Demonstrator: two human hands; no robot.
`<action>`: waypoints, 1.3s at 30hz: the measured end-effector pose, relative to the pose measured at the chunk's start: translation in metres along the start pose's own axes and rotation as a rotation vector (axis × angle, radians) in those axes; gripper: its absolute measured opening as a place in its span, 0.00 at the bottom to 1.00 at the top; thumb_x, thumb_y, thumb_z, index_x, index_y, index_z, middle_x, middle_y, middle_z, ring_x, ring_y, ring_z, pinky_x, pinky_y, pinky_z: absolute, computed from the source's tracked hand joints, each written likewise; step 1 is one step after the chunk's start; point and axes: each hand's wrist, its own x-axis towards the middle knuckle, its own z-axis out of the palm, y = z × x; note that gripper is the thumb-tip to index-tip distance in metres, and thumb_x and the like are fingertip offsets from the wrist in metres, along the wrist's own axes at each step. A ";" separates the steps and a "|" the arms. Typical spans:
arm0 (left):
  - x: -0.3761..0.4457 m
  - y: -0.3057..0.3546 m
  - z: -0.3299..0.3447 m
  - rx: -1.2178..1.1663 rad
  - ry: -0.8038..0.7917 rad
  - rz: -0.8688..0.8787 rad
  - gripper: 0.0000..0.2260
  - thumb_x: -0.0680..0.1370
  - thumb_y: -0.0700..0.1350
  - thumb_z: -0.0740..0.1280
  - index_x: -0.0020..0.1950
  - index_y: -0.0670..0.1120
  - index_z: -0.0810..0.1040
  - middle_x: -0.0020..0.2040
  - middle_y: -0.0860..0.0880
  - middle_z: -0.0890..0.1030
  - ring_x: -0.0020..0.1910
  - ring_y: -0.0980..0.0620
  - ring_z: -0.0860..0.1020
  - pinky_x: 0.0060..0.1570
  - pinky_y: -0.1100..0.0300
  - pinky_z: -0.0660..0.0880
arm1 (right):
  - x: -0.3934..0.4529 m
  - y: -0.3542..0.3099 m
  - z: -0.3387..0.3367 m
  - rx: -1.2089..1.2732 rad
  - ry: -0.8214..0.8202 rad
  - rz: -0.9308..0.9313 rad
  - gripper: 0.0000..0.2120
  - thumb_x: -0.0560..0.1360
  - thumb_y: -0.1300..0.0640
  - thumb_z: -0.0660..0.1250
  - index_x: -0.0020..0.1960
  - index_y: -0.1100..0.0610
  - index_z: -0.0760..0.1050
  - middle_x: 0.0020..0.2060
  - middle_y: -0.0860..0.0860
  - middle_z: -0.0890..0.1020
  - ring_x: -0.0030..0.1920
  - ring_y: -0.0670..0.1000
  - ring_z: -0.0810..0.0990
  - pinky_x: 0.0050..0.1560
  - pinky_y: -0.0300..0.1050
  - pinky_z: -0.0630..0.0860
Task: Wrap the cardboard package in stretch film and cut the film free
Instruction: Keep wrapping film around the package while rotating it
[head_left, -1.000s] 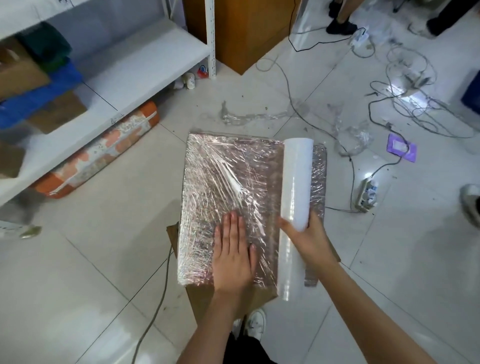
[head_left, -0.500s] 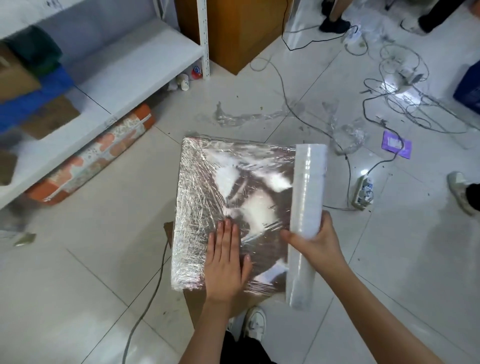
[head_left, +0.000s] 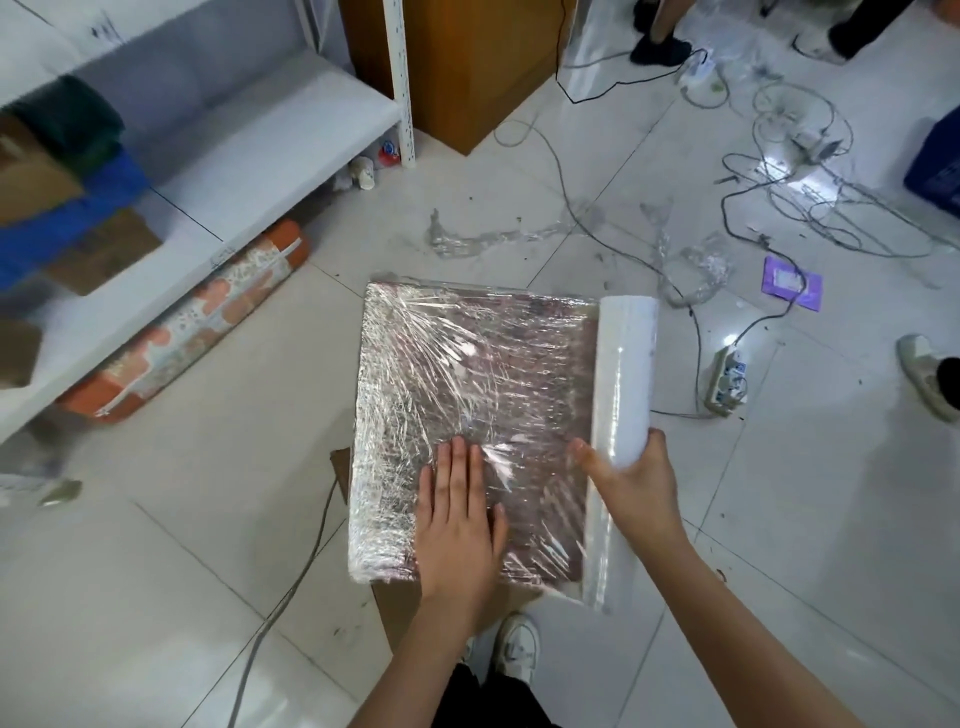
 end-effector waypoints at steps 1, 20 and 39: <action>0.000 0.003 -0.004 -0.004 0.010 -0.010 0.29 0.81 0.56 0.44 0.76 0.38 0.54 0.77 0.41 0.54 0.78 0.47 0.48 0.76 0.51 0.41 | -0.002 0.000 -0.001 0.010 -0.001 0.006 0.28 0.66 0.45 0.76 0.56 0.51 0.64 0.44 0.45 0.75 0.44 0.46 0.77 0.38 0.42 0.73; 0.022 -0.005 0.009 0.051 0.077 0.153 0.30 0.81 0.56 0.48 0.77 0.38 0.53 0.79 0.43 0.46 0.78 0.46 0.47 0.75 0.47 0.42 | -0.010 0.022 -0.015 -0.080 -0.017 0.000 0.22 0.65 0.42 0.75 0.53 0.48 0.71 0.44 0.44 0.79 0.43 0.45 0.79 0.42 0.48 0.78; 0.091 -0.021 -0.035 0.118 0.185 0.142 0.28 0.80 0.53 0.49 0.76 0.39 0.60 0.77 0.41 0.58 0.77 0.45 0.54 0.74 0.44 0.48 | -0.003 0.035 -0.012 -0.142 -0.070 -0.009 0.25 0.65 0.44 0.75 0.55 0.50 0.66 0.47 0.46 0.76 0.45 0.46 0.77 0.42 0.46 0.75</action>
